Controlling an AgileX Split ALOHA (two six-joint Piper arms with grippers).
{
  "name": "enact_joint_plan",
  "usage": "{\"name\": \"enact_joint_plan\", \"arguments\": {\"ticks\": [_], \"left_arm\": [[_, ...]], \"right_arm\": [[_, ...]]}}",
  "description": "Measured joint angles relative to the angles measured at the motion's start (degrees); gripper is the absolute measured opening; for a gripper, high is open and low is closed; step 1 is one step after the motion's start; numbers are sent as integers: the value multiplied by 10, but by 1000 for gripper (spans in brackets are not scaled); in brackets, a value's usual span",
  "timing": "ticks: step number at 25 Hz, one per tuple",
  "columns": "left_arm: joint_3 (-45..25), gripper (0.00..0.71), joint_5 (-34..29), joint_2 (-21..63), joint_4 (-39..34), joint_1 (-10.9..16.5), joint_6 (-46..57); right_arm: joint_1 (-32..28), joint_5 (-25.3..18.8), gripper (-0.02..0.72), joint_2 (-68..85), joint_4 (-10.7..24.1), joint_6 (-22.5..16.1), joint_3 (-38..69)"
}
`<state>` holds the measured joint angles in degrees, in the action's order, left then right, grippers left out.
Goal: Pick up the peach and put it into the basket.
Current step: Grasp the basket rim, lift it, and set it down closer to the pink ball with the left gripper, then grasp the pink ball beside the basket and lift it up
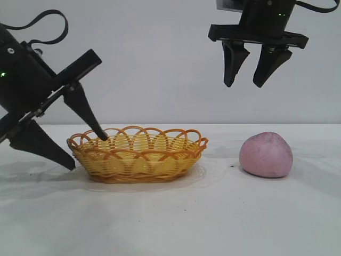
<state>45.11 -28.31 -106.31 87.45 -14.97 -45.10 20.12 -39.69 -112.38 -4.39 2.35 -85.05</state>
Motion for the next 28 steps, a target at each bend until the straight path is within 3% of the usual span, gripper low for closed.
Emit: {"name": "enact_joint_plan", "arguments": {"ticks": [3, 4, 12, 21, 25, 28], "left_arm": [[0, 349, -7, 0, -12, 0, 0], [0, 390, -10, 0, -14, 0, 1], [0, 375, -14, 7, -59, 4, 40], [0, 375, -46, 107, -112, 113, -2], [0, 375, -9, 121, -253, 121, 19], [0, 375, 19, 121, -450, 121, 132]], "right_arm": [[0, 0, 401, 0, 0, 0, 0], [0, 0, 401, 0, 0, 0, 0], [0, 0, 401, 0, 0, 0, 0], [0, 0, 401, 0, -1, 0, 0], [0, 0, 401, 0, -2, 0, 0], [0, 0, 401, 0, -4, 0, 0]]}}
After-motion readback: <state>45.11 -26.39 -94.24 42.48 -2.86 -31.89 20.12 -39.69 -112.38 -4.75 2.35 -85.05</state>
